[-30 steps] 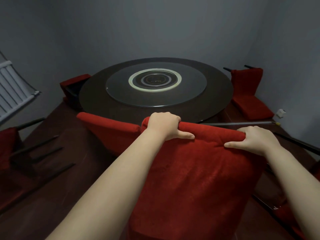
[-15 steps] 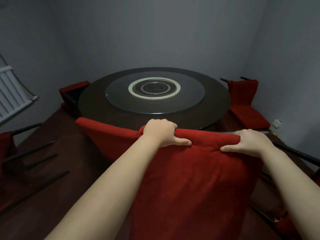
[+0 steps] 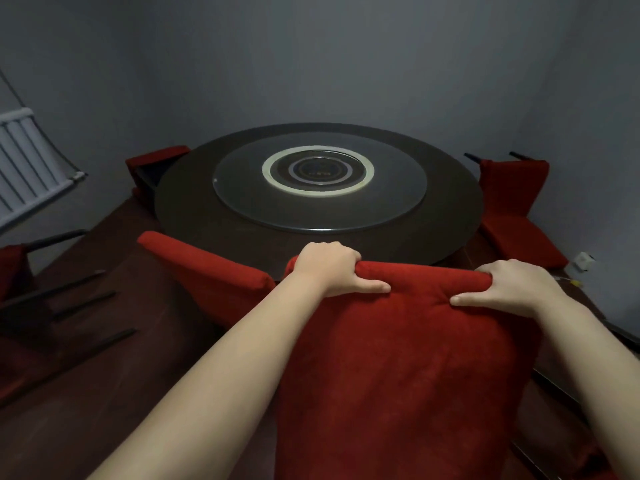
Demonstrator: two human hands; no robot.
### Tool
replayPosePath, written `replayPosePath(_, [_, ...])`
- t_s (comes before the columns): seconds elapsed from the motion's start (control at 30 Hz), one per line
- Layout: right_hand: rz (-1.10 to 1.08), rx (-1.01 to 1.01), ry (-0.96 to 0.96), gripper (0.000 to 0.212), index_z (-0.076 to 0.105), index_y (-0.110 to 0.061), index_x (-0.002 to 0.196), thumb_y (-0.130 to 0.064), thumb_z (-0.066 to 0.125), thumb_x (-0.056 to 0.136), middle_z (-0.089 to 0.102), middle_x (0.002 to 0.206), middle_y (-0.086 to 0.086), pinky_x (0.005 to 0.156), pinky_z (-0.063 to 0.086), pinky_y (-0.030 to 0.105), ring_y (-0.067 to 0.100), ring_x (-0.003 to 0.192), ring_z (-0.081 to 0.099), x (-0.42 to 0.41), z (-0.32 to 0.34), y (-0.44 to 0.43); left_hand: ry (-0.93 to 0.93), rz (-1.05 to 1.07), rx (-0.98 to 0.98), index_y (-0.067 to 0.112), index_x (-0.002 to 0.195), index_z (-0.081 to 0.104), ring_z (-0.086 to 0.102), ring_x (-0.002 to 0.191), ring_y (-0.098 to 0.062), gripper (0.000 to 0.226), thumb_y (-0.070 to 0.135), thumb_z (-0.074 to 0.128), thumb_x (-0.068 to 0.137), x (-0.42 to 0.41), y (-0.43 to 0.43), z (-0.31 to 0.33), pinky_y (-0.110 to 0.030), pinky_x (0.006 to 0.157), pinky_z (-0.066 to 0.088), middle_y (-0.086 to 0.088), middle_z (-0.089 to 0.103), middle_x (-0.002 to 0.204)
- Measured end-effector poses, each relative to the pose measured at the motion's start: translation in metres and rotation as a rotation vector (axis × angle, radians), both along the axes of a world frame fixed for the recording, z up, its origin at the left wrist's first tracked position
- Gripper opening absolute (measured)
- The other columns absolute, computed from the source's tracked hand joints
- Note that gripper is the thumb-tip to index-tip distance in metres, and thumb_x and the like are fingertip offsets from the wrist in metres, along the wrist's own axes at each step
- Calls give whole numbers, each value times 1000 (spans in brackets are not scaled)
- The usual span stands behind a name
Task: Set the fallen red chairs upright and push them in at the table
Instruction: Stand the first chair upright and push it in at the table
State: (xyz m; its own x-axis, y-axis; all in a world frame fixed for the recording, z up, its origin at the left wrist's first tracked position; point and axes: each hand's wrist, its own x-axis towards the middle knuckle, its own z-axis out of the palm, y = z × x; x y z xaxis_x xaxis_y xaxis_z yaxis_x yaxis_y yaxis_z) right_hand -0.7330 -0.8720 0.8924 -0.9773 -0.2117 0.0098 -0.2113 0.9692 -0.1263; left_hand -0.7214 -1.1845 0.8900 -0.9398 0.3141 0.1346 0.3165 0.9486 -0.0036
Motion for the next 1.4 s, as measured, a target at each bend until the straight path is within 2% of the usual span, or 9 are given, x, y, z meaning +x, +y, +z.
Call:
replayPosePath(0.23, [87, 52, -22, 91, 67, -39, 83, -106, 31, 34, 64, 77, -17, 67, 47, 31, 9, 78, 61, -58, 5, 1, -1, 58, 11, 29, 64, 44, 44, 64, -15, 77, 101, 20, 51, -44, 6, -7, -32, 57, 28, 14, 42, 59])
replayPosePath(0.33, [111, 47, -17, 90, 65, -39, 78, -107, 29, 33, 63, 75, -17, 62, 44, 30, 9, 75, 60, -81, 4, 7, 9, 83, 9, 28, 64, 44, 43, 63, -15, 78, 100, 20, 52, -61, 11, -8, -32, 58, 29, 14, 41, 59])
replayPosePath(0.47, [144, 61, -4, 90, 65, -40, 79, -108, 27, 34, 61, 74, -19, 60, 43, 29, 9, 73, 58, -106, 3, 14, 18, 107, 6, 30, 77, 55, 44, 65, -14, 84, 100, 17, 51, -78, 19, -8, -32, 59, 31, 15, 40, 59])
replayPosePath(0.67, [181, 80, 37, 94, 66, -39, 77, -110, 23, 32, 61, 72, -19, 56, 40, 27, 4, 68, 54, -144, 0, 29, 20, 146, -2, 27, 61, 39, 43, 62, -16, 74, 99, 23, 54, -102, 36, -6, -31, 53, 26, 13, 40, 58])
replayPosePath(0.93, [223, 73, 51, 94, 66, -37, 73, -110, 23, 32, 62, 68, -17, 58, 45, 27, 4, 67, 57, -189, -2, 55, -18, 218, -10, 28, 62, 38, 44, 62, -16, 69, 97, 31, 59, -134, 64, -3, -31, 56, 31, 13, 40, 58])
replayPosePath(1.1, [233, 72, 52, 96, 67, -38, 78, -110, 23, 32, 62, 72, -17, 65, 50, 30, 8, 73, 60, -210, -2, 65, -65, 242, -1, 28, 62, 36, 58, 73, -19, 67, 95, 35, 61, -149, 77, 1, -31, 55, 31, 13, 41, 60])
replayPosePath(1.17, [234, 75, 35, 97, 67, -38, 79, -110, 23, 32, 62, 73, -17, 67, 51, 31, 9, 74, 61, -218, -1, 63, -77, 256, 4, 28, 66, 40, 61, 79, -20, 66, 94, 36, 62, -155, 79, 2, -31, 58, 33, 14, 43, 62])
replayPosePath(1.3, [215, 64, 46, 97, 67, -37, 80, -110, 23, 32, 62, 72, -16, 68, 51, 31, 9, 74, 61, -227, -3, 59, -48, 253, 1, 29, 92, 62, 64, 87, -19, 78, 95, 34, 61, -165, 74, -3, -31, 63, 38, 8, 62, 80])
replayPosePath(1.4, [190, 52, 46, 98, 66, -38, 81, -110, 22, 32, 61, 73, -17, 67, 50, 31, 10, 74, 60, -222, -5, 59, -29, 244, 24, 31, 77, 54, 63, 83, -19, 72, 97, 31, 60, -164, 72, -4, -31, 61, 35, 14, 49, 67])
